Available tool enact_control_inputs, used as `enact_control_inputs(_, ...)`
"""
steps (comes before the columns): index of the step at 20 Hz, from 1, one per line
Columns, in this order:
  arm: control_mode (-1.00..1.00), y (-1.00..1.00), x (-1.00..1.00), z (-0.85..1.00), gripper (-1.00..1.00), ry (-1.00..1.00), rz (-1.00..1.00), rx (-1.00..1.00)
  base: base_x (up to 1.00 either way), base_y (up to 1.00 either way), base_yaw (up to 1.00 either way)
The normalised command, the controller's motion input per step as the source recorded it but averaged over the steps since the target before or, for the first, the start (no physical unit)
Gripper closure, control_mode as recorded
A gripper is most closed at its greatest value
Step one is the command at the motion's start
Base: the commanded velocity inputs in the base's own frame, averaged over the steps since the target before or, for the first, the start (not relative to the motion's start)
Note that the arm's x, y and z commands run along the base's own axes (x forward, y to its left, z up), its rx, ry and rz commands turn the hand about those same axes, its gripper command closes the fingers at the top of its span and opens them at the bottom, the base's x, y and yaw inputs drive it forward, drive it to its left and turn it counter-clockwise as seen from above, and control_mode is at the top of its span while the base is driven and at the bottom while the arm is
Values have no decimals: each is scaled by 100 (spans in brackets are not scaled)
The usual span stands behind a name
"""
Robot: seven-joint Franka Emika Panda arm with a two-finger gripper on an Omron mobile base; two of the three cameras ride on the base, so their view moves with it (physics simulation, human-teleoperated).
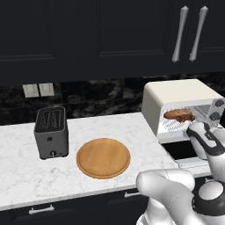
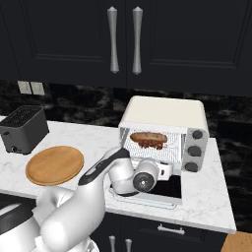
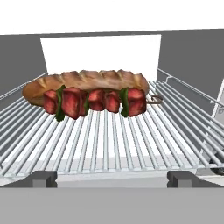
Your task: Pick up the kebab skewer and baguette bread, and place them inside the toaster oven. Close the toaster oven door and start by setting the timer.
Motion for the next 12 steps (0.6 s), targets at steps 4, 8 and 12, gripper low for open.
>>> enact_control_inputs(4,-100,0,32,0,-100,0,0,0,0,0,0)
enact_control_inputs(8,-100,0,34,0,-100,0,0,0,0,0,0)
enact_control_inputs(12,-100,0,31,0,-100,0,0,0,0,0,0)
